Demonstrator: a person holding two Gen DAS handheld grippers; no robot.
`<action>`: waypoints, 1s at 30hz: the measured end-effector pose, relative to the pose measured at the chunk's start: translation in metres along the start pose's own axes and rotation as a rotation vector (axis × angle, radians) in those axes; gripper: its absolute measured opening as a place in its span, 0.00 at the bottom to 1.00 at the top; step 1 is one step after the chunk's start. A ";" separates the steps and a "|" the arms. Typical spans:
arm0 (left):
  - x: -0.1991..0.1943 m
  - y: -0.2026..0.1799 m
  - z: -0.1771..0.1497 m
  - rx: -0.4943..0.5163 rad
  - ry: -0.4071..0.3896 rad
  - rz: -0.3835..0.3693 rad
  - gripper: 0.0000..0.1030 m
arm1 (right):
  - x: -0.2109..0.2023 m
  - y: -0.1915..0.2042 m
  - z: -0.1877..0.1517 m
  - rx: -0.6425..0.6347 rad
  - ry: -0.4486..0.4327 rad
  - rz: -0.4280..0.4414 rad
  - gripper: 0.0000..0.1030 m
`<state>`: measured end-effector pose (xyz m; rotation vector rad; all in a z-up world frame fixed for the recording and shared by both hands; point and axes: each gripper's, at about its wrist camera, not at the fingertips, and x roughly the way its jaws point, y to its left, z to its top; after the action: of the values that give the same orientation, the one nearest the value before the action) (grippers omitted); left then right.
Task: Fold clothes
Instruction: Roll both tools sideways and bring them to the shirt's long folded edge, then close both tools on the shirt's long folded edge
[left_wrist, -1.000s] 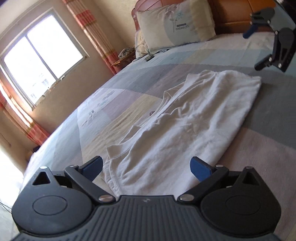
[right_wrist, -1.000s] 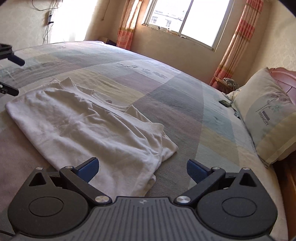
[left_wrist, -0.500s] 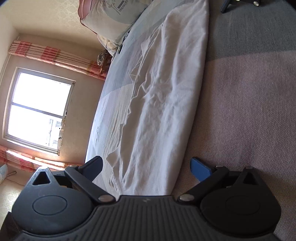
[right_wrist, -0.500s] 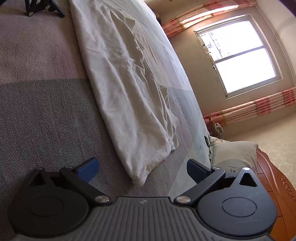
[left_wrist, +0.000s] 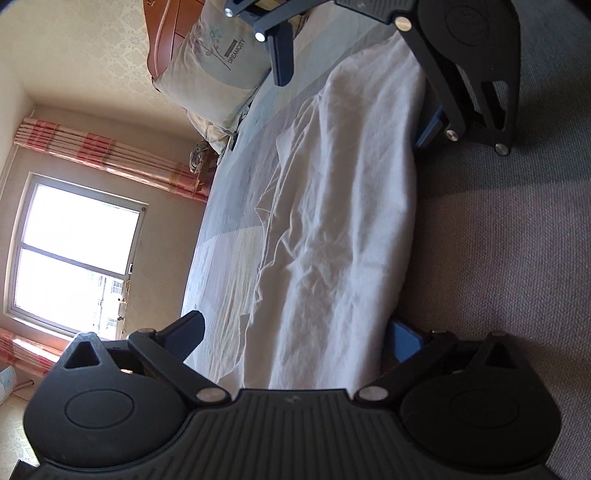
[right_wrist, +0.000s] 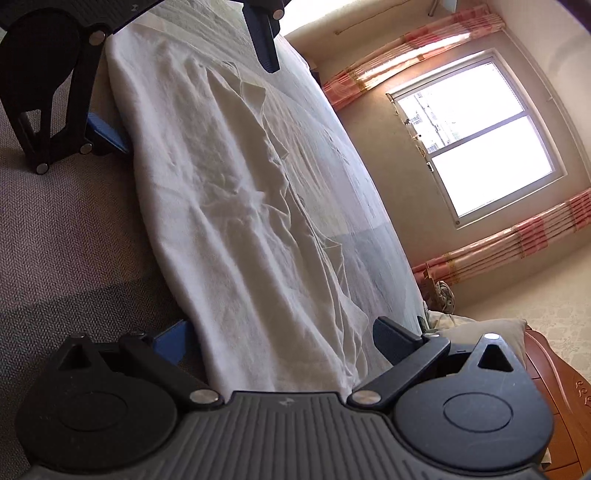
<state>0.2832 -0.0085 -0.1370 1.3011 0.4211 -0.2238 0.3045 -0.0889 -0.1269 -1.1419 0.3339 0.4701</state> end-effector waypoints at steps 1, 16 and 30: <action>0.002 0.002 -0.004 0.003 0.015 -0.002 0.99 | 0.000 0.001 0.000 -0.004 -0.003 -0.002 1.00; 0.021 0.000 0.010 0.071 0.046 0.026 0.99 | 0.007 -0.009 -0.002 0.083 0.044 -0.015 1.00; 0.029 -0.005 -0.022 0.228 0.121 0.094 0.99 | 0.017 -0.010 -0.026 -0.028 0.100 -0.103 1.00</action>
<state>0.3034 0.0131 -0.1583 1.5601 0.4458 -0.1163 0.3237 -0.1134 -0.1376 -1.2058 0.3538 0.3286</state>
